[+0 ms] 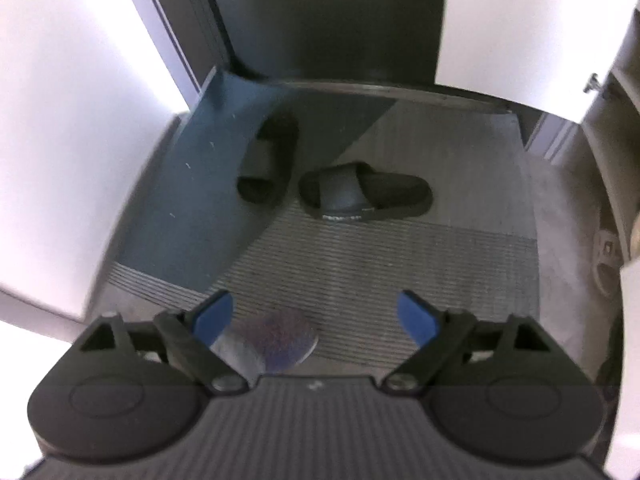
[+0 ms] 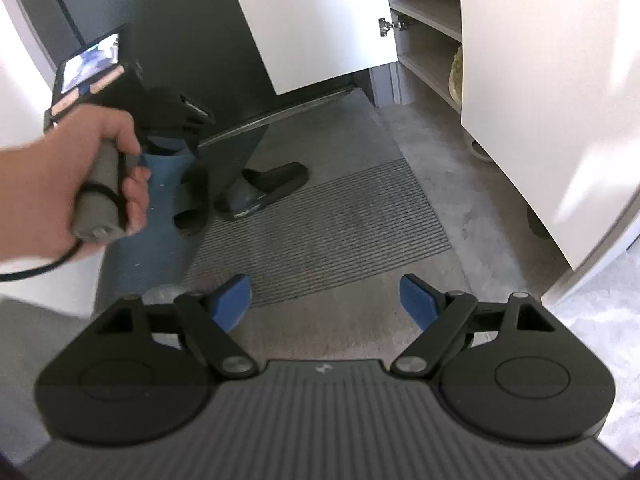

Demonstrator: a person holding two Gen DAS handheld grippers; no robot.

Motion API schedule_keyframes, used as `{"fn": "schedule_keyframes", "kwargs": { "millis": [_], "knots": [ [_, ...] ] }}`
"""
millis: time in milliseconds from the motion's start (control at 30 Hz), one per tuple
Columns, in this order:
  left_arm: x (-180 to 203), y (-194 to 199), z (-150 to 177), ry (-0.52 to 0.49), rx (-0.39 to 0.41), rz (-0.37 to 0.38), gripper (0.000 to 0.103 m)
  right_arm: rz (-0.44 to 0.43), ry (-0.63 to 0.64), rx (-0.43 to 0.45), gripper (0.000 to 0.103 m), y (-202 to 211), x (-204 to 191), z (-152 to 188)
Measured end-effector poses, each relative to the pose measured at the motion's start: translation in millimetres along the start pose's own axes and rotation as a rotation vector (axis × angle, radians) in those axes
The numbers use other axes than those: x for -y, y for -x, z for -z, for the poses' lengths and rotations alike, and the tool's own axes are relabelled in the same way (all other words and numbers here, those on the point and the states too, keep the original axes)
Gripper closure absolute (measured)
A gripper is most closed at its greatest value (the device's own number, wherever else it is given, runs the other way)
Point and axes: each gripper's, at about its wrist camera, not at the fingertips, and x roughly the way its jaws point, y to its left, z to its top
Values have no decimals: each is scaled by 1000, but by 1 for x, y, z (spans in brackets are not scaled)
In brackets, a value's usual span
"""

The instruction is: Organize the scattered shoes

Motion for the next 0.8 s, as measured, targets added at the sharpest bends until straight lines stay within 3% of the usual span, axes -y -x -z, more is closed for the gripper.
{"fn": "schedule_keyframes", "kwargs": {
  "millis": [133, 200, 533, 800],
  "knots": [
    [9, -63, -30, -100, 10, -24, 12, 72, -40, -23, 19, -58, -6, -19],
    [9, -115, -52, -144, -3, -59, 12, 93, -58, -38, 19, -83, -12, -24],
    [21, -277, -124, -217, -32, -98, 12, 236, -183, -124, 19, -207, -81, -48],
    [68, -362, -146, -290, -47, -154, 12, 294, -323, -182, 19, -259, -111, -34]
  ]
}}
